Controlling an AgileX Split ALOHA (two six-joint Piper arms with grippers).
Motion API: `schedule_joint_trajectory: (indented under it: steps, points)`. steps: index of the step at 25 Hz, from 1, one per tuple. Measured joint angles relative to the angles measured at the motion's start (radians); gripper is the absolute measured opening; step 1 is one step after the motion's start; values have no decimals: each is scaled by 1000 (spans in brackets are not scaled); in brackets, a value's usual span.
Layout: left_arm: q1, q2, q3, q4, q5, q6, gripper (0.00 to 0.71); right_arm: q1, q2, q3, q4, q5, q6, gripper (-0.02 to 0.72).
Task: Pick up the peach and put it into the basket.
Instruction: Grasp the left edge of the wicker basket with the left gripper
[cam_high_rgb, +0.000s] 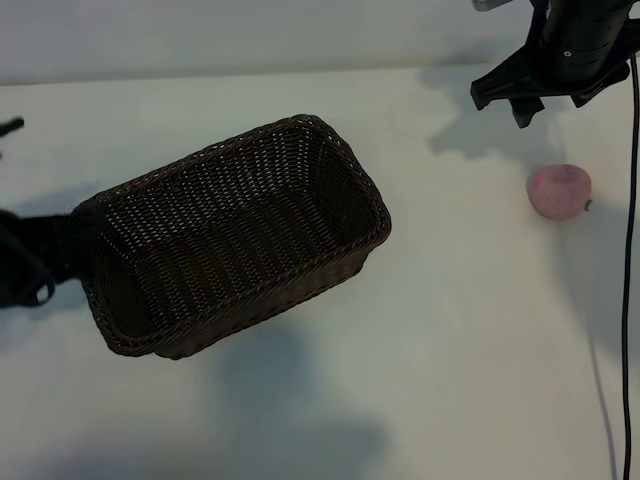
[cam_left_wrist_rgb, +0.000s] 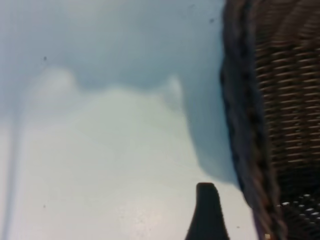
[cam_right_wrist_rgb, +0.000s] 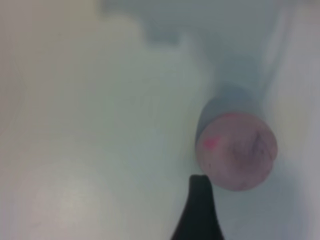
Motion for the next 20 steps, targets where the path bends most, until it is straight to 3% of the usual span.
schedule_joint_trajectory:
  steps: [8,20]
  points:
    - [0,70,53,0,-150,-44,510,0,0,0,0,0,-1,556]
    - [0,248,55,6,-278,-52,509,0,0,0,0,0,-1,556]
